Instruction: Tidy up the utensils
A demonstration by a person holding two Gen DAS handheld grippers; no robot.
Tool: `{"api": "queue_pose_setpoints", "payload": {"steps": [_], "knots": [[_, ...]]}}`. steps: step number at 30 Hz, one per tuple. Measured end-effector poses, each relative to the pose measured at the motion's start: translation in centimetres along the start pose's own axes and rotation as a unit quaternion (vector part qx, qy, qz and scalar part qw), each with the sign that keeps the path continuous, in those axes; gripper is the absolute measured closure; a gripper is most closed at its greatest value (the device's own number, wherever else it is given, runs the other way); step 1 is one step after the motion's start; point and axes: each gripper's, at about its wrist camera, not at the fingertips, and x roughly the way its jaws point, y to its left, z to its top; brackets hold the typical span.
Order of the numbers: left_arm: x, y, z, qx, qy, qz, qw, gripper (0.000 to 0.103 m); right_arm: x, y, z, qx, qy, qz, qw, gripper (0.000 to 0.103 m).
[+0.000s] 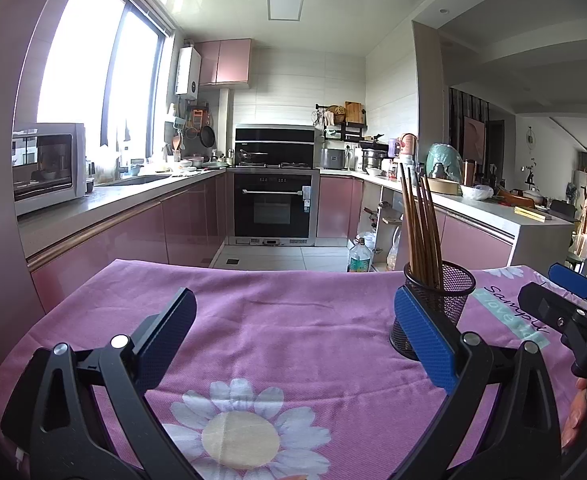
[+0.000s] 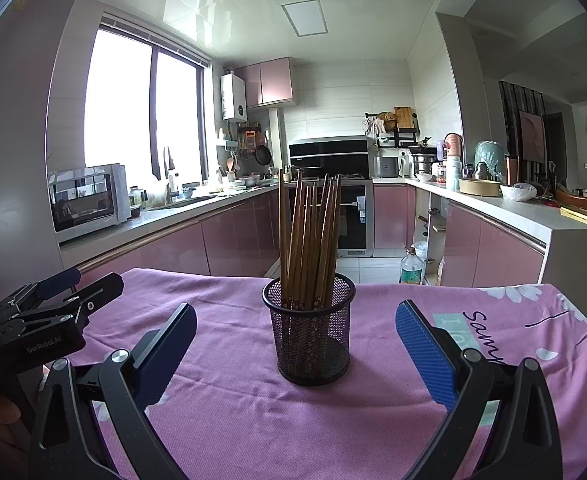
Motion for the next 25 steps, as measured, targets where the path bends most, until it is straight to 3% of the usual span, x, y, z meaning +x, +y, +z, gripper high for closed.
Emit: {"api": "queue_pose_setpoints", "payload": {"steps": [15, 19, 21, 25], "knots": [[-0.8, -0.4, 0.0, 0.016, -0.006, 0.0, 0.9999, 0.006, 0.0, 0.0, -0.4, 0.006, 0.004, 0.0, 1.0, 0.007], [-0.4, -0.1, 0.2, 0.011, 0.013, 0.003, 0.9998, 0.005, 0.3, -0.8, -0.4, 0.011, 0.015, 0.0, 1.0, 0.007], [0.6, 0.4, 0.3, 0.006, 0.039, 0.004, 0.9992, 0.005, 0.8, -1.7, -0.5, 0.005, 0.04, -0.014, 0.999, 0.007], [3.1, 2.3, -0.3, 0.009, 0.096, 0.024, 0.9951, 0.005, 3.5, -6.8, -1.7, 0.018, 0.143, -0.075, 0.987, 0.007]]}}
